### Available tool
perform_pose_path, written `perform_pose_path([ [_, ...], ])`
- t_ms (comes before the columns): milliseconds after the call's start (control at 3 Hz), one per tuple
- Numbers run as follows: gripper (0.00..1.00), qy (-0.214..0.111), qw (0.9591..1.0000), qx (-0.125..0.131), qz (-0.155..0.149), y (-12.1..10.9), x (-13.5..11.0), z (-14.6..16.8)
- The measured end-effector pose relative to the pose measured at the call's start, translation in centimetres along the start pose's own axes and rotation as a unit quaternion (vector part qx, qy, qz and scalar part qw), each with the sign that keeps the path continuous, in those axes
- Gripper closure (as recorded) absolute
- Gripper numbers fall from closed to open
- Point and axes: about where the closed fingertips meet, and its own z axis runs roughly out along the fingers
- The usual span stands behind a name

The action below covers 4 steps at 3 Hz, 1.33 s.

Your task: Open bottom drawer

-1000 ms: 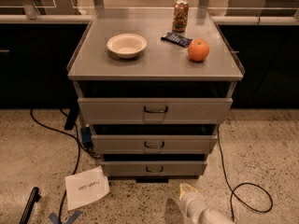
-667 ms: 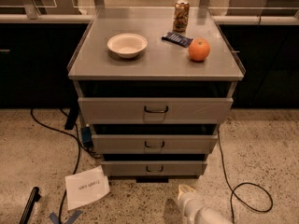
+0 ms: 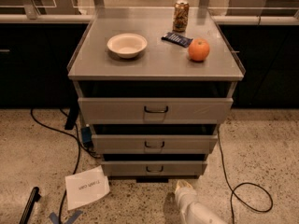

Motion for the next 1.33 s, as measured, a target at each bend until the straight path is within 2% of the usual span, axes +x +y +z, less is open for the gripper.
perform_pose_path([
  [333,1.0,-0.021,0.9995,0.026,0.0,-1.3,0.4,2.7],
  [1000,1.0,-0.023,0.9994,0.024,-0.007,-1.6,0.7,3.2],
  [1333,1.0,-0.044,0.9986,0.017,-0.023,-3.0,0.3,4.9],
])
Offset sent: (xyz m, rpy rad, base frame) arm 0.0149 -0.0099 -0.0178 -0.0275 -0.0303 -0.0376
